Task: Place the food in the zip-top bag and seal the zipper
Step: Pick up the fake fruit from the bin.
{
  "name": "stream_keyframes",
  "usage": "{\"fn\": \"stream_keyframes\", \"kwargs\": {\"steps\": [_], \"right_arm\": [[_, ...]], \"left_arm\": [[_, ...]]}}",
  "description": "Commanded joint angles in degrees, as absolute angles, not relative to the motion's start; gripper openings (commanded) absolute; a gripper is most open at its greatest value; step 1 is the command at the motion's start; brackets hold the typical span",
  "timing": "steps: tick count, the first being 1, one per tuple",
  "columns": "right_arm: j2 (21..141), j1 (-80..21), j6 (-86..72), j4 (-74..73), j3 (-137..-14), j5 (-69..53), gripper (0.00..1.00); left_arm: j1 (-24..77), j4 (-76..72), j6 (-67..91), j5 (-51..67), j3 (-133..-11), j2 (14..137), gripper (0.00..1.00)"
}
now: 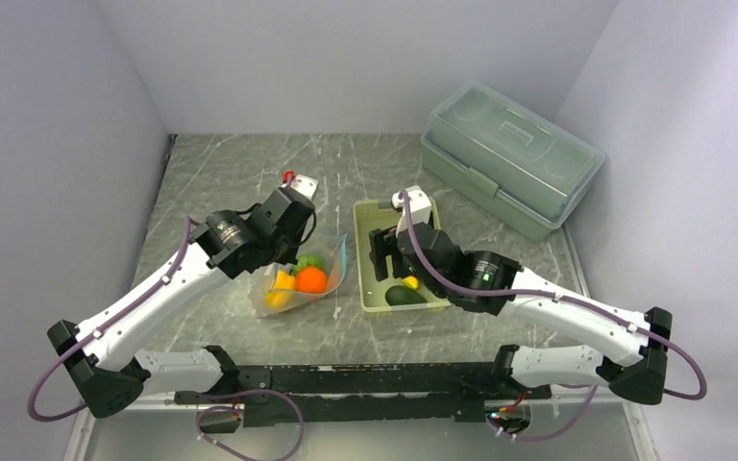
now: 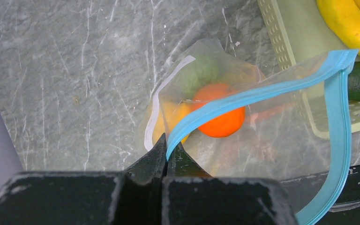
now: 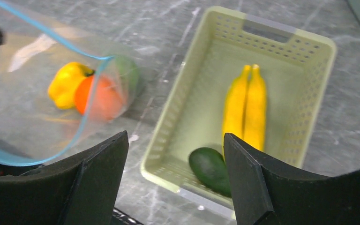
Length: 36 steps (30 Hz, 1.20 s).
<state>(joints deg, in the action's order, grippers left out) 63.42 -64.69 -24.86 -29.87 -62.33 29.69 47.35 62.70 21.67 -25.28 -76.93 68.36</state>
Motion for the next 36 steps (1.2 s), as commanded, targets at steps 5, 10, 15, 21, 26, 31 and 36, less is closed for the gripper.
{"fn": "stream_keyframes", "kwargs": {"steps": [5,10,15,21,26,31,36], "right_arm": [[65.44,-56.19,-22.83,-38.76,-65.35,22.37,0.74],[69.50,-53.67,-21.03,-42.10,-66.62,18.39,0.74],[72.43,-51.54,-19.25,-42.54,-66.11,13.19,0.73],[75.82,-50.54,-18.13,-43.03,-64.95,7.77,0.72],[78.19,-50.36,-17.75,-42.30,-63.46,4.01,0.71],[81.23,-50.36,-17.84,-42.41,-62.29,2.32,0.71],[83.37,-50.36,-18.62,-41.57,-60.91,3.88,0.71]], "left_arm": [[47.56,59.94,20.33,-25.91,-75.44,66.59,0.00],[47.55,59.59,19.83,-25.84,-74.93,65.88,0.00],[47.56,59.17,19.43,-26.33,-73.86,64.99,0.00],[47.58,58.80,19.08,-26.05,-73.22,64.08,0.00],[47.59,58.74,18.82,-26.01,-73.26,63.92,0.00],[47.61,58.58,18.76,-25.80,-72.89,63.91,0.00],[47.58,58.44,18.89,-25.65,-72.53,63.77,0.00]]}}
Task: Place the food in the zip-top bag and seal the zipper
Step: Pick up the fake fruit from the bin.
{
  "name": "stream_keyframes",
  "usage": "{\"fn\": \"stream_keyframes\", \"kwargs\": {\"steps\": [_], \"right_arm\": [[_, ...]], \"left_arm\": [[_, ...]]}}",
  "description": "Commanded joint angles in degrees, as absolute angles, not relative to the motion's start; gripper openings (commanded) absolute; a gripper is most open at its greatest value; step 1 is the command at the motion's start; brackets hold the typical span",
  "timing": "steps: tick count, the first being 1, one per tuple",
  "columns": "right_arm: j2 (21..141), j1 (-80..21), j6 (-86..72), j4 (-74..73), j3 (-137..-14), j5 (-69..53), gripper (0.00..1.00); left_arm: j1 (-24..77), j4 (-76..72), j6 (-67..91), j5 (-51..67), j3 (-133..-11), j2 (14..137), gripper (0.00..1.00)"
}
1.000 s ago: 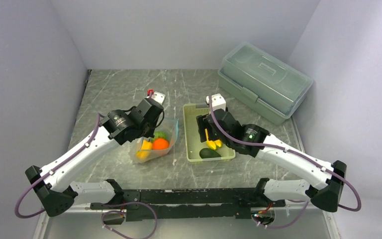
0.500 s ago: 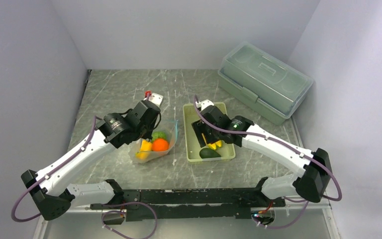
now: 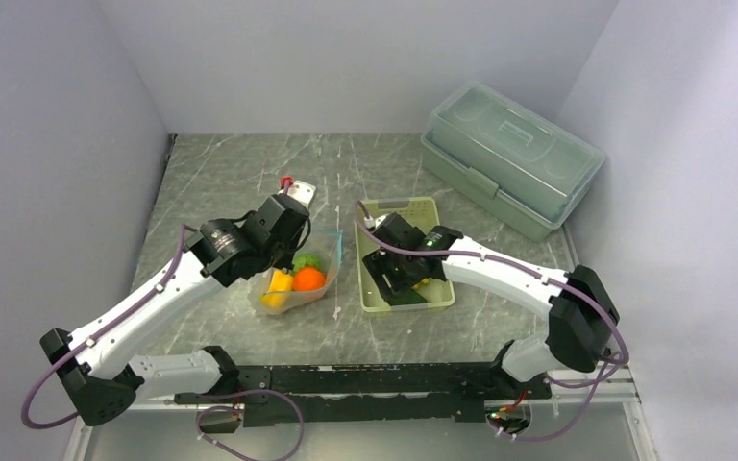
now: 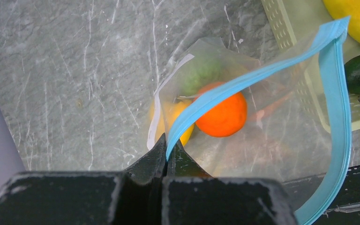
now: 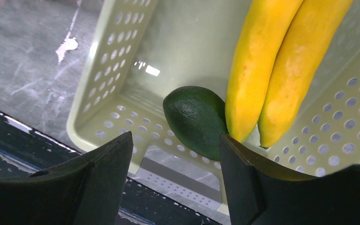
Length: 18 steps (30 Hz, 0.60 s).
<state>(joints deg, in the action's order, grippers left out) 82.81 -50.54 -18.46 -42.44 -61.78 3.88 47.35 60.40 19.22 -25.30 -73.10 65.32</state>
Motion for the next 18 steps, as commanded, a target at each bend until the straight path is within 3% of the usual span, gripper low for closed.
{"fn": "stream_keyframes", "kwargs": {"steps": [1,18], "right_arm": [[83.74,-50.36,-18.63,-41.24,-60.57,3.80,0.71],[91.64,-50.36,-18.26,-40.38,-59.18,4.96,0.69]], "left_arm": [[47.61,58.44,18.85,-25.60,-72.51,63.73,0.00],[47.60,58.88,19.01,-25.97,-72.27,63.40,0.00]]}}
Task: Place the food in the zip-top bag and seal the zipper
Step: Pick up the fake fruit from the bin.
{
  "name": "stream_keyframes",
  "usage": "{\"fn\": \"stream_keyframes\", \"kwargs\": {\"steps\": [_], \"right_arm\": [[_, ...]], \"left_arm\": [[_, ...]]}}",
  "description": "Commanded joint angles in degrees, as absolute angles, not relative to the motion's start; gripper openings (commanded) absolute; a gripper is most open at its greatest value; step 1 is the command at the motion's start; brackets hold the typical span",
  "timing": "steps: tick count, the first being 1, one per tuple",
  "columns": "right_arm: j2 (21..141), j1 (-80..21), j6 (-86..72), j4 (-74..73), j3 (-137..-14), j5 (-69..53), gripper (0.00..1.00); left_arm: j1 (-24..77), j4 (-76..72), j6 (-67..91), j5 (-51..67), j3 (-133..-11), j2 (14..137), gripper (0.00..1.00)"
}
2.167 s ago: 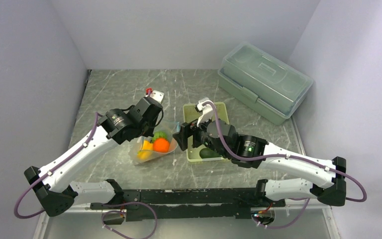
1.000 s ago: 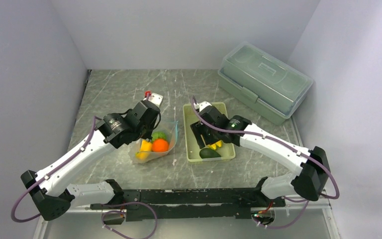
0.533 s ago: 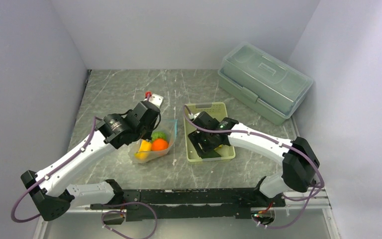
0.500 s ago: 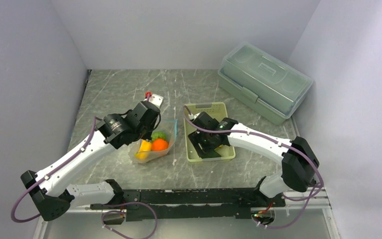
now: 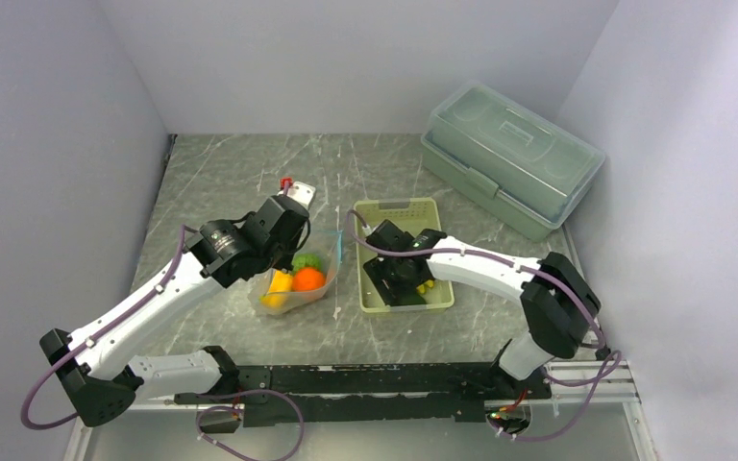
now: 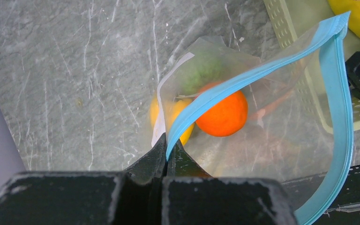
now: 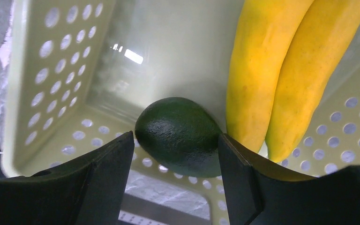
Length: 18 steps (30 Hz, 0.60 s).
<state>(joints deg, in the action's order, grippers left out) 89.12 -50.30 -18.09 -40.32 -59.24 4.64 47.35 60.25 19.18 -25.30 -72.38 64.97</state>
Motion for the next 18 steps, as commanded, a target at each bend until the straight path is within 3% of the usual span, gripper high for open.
{"fn": "stream_keyframes", "kwargs": {"steps": [1,8,18], "right_arm": [[92.12,-50.36,-18.34,-40.82,-59.08,6.04,0.69],[94.04,-50.36,-18.96,-41.19,-58.47,8.63,0.70],[92.38,-50.36,-20.13,-41.34,-59.70,10.42,0.48]], "left_arm": [[47.63,58.96,19.06,-26.01,-72.25,63.31,0.00],[47.58,58.97,19.07,-26.21,-71.94,63.22,0.00],[47.63,59.13,19.16,-26.15,-72.15,63.17,0.00]]}}
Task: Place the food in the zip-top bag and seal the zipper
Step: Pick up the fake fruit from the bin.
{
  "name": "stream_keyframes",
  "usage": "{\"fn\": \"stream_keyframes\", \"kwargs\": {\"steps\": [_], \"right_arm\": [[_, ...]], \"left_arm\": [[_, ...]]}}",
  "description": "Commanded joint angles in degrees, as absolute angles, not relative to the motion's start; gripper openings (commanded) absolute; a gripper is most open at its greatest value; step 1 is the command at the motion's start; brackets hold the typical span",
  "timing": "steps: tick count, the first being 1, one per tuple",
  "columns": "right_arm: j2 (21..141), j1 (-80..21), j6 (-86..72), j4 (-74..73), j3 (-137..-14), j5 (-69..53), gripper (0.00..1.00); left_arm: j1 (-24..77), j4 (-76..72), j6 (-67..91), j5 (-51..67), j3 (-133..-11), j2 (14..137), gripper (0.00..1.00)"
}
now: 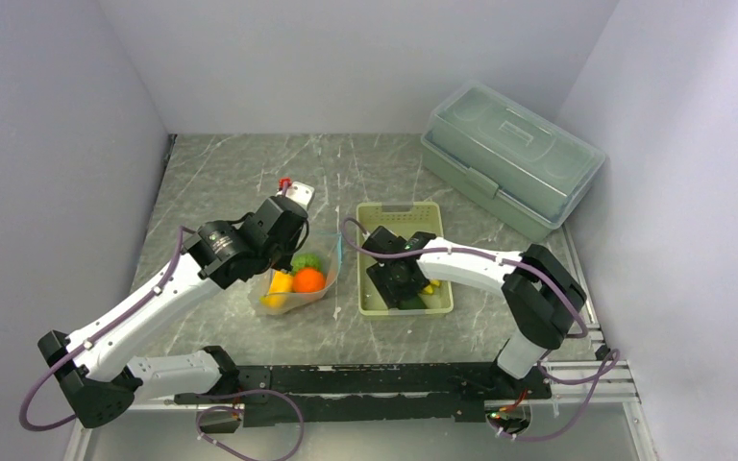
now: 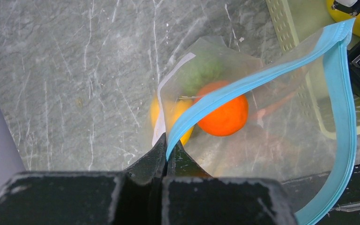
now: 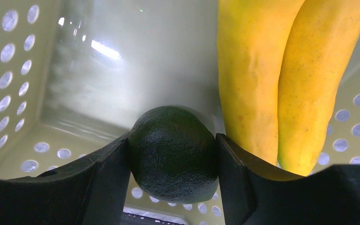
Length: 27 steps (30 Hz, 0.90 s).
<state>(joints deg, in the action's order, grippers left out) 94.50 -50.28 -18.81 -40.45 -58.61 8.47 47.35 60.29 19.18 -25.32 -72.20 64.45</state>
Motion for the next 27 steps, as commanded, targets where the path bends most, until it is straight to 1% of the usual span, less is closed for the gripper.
{"fn": "stream_keyframes", "kwargs": {"steps": [1,5,13,17,22,27], "right_arm": [[91.92,-50.36,-20.27,-41.35,-59.94,10.83,0.46],[88.97,-50.32,-20.97,-41.02,-60.43,12.39,0.41],[83.10,-50.27,-23.01,-40.55,-60.90,15.36,0.37],[78.11,-50.27,-24.25,-40.15,-61.48,16.17,0.37],[71.38,-50.43,-25.34,-38.11,-63.28,14.03,0.38],[64.05,-50.96,-25.89,-32.07,-63.97,10.71,0.38]], "left_arm": [[47.56,59.15,19.19,-26.04,-72.09,63.19,0.00],[47.56,59.14,19.25,-25.95,-72.20,63.41,0.00],[47.57,59.12,19.25,-25.77,-72.89,64.31,0.00],[47.59,59.03,19.18,-25.64,-73.39,64.64,0.00],[47.60,59.07,19.17,-25.63,-73.92,65.32,0.00],[47.55,58.97,19.24,-25.46,-74.48,65.78,0.00]]}}
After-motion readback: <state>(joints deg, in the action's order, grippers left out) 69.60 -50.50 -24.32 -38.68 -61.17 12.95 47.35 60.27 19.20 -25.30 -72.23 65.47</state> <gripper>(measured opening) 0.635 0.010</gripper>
